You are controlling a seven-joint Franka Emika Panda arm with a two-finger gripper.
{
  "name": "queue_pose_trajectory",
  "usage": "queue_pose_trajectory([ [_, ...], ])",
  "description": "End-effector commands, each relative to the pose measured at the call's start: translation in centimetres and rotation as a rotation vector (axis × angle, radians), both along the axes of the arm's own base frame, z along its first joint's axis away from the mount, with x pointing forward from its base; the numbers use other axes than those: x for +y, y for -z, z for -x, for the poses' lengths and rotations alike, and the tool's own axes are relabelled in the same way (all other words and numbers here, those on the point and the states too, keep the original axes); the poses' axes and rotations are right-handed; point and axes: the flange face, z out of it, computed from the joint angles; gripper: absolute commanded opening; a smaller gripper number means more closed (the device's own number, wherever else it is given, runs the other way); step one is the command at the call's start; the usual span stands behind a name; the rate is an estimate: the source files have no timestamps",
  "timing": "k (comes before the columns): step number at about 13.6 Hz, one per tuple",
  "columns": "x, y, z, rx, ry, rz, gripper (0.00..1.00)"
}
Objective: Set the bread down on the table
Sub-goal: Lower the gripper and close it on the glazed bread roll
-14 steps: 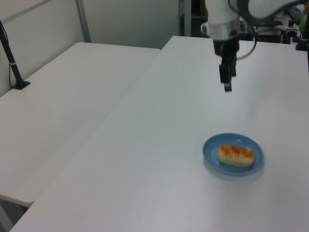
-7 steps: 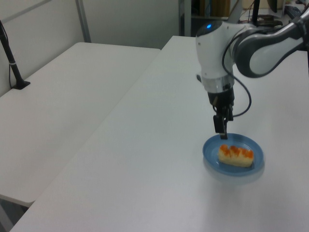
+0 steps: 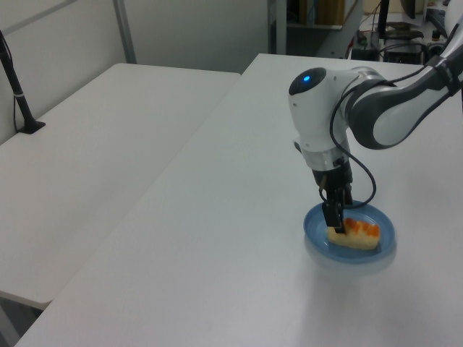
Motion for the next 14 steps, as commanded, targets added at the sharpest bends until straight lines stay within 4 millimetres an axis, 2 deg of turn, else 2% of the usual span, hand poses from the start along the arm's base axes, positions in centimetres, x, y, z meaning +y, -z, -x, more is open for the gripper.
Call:
queue_pose_trajectory([
  [1, 0.7, 2.1, 1.9, -0.028, -0.029, 0.016, 0.79],
  [2, 0.8, 2.2, 2.0, -0.025, -0.032, 0.016, 0.73],
  [5, 1.0, 2.0, 2.1, -0.019, -0.042, 0.018, 0.47],
  [7, 0.4, 1.1, 2.0, -0.008, -0.049, 0.025, 0.45],
  [9, -1.0, -1.2, 2.0, 0.025, -0.096, 0.023, 0.45],
  [12, -4.5, -5.1, 0.5, 0.048, -0.126, 0.011, 0.45],
  [14, -8.7, -6.4, -1.1, 0.065, -0.139, 0.001, 0.45],
])
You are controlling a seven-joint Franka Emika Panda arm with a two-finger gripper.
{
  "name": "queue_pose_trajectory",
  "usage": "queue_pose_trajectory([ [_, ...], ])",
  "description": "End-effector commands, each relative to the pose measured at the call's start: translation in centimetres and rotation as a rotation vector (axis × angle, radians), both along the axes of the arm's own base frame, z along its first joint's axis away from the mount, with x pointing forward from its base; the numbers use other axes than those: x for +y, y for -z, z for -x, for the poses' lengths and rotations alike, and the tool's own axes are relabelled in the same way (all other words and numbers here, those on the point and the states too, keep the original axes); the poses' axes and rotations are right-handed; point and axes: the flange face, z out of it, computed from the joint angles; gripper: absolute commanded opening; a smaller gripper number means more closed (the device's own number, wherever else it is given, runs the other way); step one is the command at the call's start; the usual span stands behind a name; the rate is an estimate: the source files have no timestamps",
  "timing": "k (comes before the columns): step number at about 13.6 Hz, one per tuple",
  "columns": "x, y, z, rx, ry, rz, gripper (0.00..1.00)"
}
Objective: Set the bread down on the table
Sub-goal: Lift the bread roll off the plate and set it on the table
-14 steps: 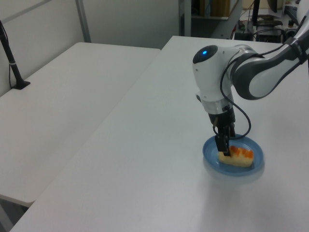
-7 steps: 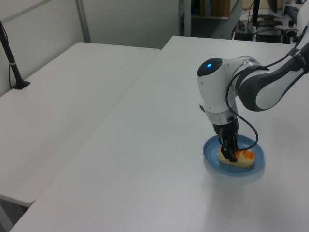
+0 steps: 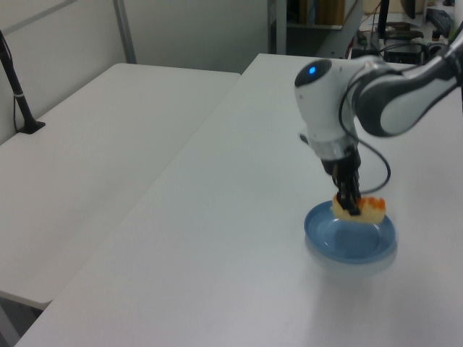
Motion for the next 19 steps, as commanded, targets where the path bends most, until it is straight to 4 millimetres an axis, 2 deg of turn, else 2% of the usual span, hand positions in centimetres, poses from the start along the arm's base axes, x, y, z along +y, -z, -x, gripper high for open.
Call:
queue_pose_trajectory([
  [1, -7.2, -3.5, -2.0, 0.030, -0.053, -0.025, 0.46],
  [2, -9.3, -3.6, -2.5, 0.047, -0.071, -0.032, 0.46],
  [4, -14.8, -3.3, -4.0, 0.066, -0.075, -0.043, 0.47],
  [6, -19.6, -2.1, -4.4, 0.097, -0.063, -0.048, 0.47],
  [8, -22.7, -0.8, -4.6, 0.094, -0.054, -0.022, 0.48],
  [9, -23.7, -0.4, -5.0, 0.076, -0.036, -0.024, 0.53],
  [11, -24.1, 1.6, -5.5, 0.087, -0.034, -0.014, 0.58],
  [14, -24.2, 4.4, -4.9, 0.115, -0.051, 0.010, 0.58],
  [16, -24.7, 5.4, -4.9, 0.103, -0.044, 0.008, 0.78],
  [17, -25.1, 5.6, -5.0, 0.104, -0.038, 0.010, 0.91],
  [18, -25.6, 5.4, -5.1, 0.101, -0.029, 0.009, 1.00],
  [19, -25.8, 5.1, -5.1, 0.097, -0.025, 0.008, 1.00],
])
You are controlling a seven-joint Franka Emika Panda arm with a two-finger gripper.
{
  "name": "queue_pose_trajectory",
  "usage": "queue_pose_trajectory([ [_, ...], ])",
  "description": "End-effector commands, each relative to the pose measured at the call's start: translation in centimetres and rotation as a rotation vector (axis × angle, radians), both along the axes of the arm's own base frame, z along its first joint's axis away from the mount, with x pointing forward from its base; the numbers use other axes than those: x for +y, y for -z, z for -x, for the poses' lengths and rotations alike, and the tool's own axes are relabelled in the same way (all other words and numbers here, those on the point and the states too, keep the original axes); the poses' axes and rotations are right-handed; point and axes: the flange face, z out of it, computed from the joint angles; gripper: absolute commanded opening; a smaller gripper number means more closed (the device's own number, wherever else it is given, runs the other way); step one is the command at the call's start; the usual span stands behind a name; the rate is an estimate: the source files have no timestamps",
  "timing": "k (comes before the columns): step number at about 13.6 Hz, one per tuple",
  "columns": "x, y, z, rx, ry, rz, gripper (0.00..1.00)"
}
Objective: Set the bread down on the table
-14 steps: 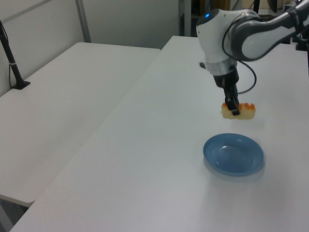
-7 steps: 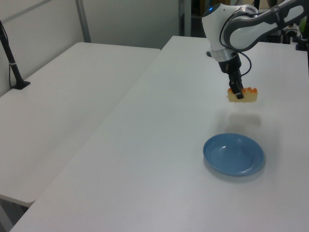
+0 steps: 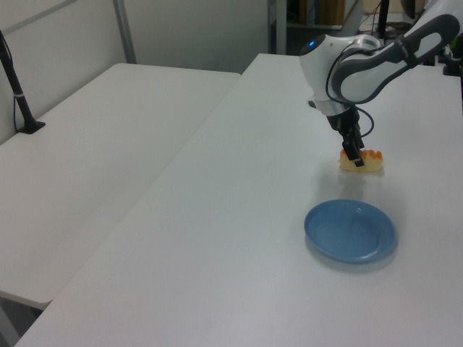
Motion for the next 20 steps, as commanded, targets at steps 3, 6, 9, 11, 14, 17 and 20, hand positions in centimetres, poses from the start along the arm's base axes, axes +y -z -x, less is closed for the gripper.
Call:
queue_pose_trajectory([
  [3, -2.0, -4.7, -0.4, -0.098, 0.029, 0.001, 1.00],
  [6, -2.9, -13.9, -2.1, -0.249, 0.116, -0.025, 1.00],
  [9, -3.8, -20.0, -2.4, -0.302, 0.224, -0.055, 1.00],
  [11, -4.5, -22.3, -2.1, -0.317, 0.231, -0.057, 1.00],
  [14, -5.5, -24.2, -1.4, -0.309, 0.243, -0.058, 1.00],
  [17, -5.9, -24.4, -1.4, -0.316, 0.250, -0.057, 1.00],
  [20, -7.1, -25.0, -1.4, -0.328, 0.246, -0.063, 1.00],
])
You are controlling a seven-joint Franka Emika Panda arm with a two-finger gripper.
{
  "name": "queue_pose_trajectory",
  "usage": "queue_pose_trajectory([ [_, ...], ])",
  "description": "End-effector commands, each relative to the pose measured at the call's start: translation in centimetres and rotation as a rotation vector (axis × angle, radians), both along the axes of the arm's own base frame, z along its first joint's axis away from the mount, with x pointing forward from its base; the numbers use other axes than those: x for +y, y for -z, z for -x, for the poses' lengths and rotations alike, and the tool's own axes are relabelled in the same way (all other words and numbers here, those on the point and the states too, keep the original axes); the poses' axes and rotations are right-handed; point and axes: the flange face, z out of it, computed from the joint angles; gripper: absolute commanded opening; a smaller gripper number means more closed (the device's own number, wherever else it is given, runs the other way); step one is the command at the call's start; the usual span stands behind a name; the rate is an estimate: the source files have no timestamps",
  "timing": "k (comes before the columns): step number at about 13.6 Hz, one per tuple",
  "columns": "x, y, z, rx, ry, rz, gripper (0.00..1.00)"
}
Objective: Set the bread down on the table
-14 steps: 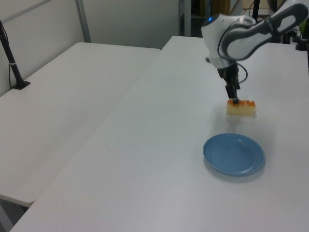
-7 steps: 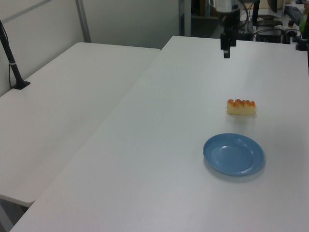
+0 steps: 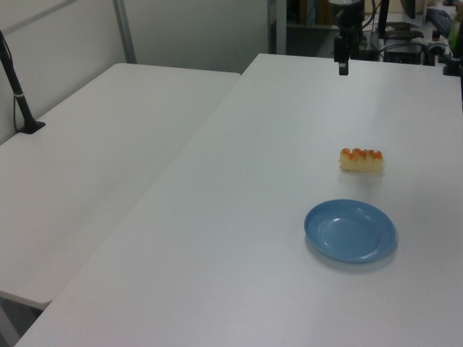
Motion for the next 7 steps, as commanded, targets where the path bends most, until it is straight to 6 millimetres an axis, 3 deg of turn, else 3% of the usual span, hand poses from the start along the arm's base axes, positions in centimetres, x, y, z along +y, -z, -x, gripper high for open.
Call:
queue_pose_trajectory([
  [1, -1.12, -1.42, 0.18, -0.006, 0.004, -0.019, 1.00],
  [7, -2.09, -1.41, 0.28, -0.004, 0.019, -0.019, 1.00],
])
